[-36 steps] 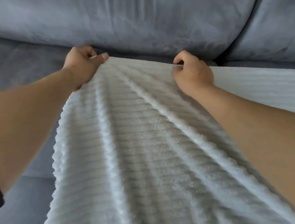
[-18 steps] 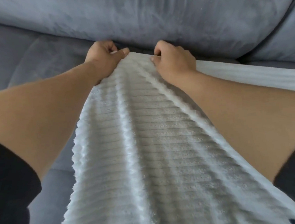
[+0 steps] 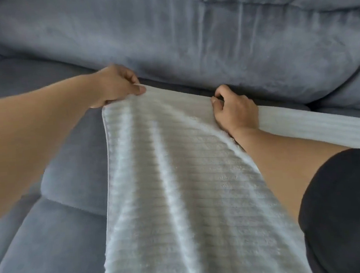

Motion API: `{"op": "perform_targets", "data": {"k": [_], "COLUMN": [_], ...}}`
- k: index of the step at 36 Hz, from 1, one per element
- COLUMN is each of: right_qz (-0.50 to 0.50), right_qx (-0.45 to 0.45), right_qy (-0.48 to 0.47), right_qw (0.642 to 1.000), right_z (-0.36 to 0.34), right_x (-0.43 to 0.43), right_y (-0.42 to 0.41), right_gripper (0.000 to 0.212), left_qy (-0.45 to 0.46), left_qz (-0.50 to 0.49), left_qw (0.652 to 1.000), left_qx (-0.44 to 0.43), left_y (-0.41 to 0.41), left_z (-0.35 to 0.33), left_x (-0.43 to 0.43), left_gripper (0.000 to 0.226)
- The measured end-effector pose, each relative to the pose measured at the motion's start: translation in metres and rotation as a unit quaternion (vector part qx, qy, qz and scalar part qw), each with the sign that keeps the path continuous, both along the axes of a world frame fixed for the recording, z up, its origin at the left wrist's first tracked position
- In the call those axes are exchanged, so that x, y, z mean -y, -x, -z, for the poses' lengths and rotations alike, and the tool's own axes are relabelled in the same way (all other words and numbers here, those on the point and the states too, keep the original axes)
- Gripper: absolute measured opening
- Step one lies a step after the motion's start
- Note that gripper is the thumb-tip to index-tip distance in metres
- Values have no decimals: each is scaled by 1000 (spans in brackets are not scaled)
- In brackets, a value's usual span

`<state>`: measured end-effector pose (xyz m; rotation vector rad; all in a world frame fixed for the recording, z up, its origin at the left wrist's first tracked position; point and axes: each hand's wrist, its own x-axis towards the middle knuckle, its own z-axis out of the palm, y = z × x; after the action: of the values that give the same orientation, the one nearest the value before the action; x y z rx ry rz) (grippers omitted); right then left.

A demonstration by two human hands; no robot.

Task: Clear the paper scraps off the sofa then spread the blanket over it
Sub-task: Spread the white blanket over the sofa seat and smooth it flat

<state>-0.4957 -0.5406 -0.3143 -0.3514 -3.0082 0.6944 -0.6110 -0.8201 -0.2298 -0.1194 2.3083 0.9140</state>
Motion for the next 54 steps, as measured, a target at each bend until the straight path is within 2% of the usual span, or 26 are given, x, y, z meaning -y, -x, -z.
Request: {"op": "perform_targets", "data": {"k": [7, 11, 15, 17, 19, 22, 25, 27, 29, 32, 35, 38, 39, 43, 45, 47, 51, 54], "right_qz": [3, -12, -47, -108, -154, -186, -186, -171, -161, -148, -122, -122, -125, -123, -136, -171, -281, -349], "right_qx": [-2, 14, 97, 143, 174, 217, 210, 191, 182, 176, 159, 167, 172, 198, 248, 299, 305, 334], "right_qy": [-10, -38, -70, -14, 64, 95, 109, 160, 212, 239, 232, 224, 215, 176, 158, 135, 73, 54], "right_qw": [1000, 999, 992, 984, 971, 954, 954, 953, 947, 943, 952, 953, 953, 957, 946, 929, 907, 874], "right_z": [-2, -15, -33, -42, -44, -41, -27, -16, -11, -11, -8, -13, -14, -21, -33, -45, -66, -74], "right_x": [-2, -3, 31, 65, 97, 124, 134, 128, 123, 121, 125, 128, 128, 129, 135, 140, 170, 207], "right_y": [-1, 3, 32, 52, 72, 95, 98, 93, 90, 88, 85, 87, 87, 90, 100, 114, 134, 142], "right_gripper": [21, 21, 14, 8, 13, 21, 20, 14, 16, 21, 24, 25, 25, 19, 16, 22, 28, 27], "left_qy": [-84, -118, -135, -140, -142, -144, -147, -155, -196, -273, -259, -239, -242, -211, -186, -182, -221, -242], "left_qz": [-144, -154, -162, -165, -163, -160, -162, -168, -203, -237, -217, -238, -252, -294, -317, -320, -331, -341], "left_qw": [984, 978, 975, 974, 975, 975, 974, 972, 959, 932, 941, 941, 937, 931, 927, 926, 914, 905], "left_qx": [-67, -75, -69, -65, -55, -53, -59, -56, -29, 8, 8, 32, 31, -46, -76, -85, -84, -79], "left_y": [-14, -13, -11, -12, -10, -8, -8, -7, -5, -2, -15, -49, -62, -88, -85, -81, -81, -81], "left_z": [47, 55, 61, 63, 63, 65, 72, 75, 68, 59, 48, 47, 49, 66, 70, 74, 76, 78], "left_x": [9, 10, 15, 17, 17, 17, 19, 19, 24, 31, 35, 55, 61, 63, 60, 59, 61, 62], "left_gripper": [28, 27, 27, 26, 25, 23, 23, 23, 20, 12, 13, 30, 30, 18, 22, 23, 22, 22]}}
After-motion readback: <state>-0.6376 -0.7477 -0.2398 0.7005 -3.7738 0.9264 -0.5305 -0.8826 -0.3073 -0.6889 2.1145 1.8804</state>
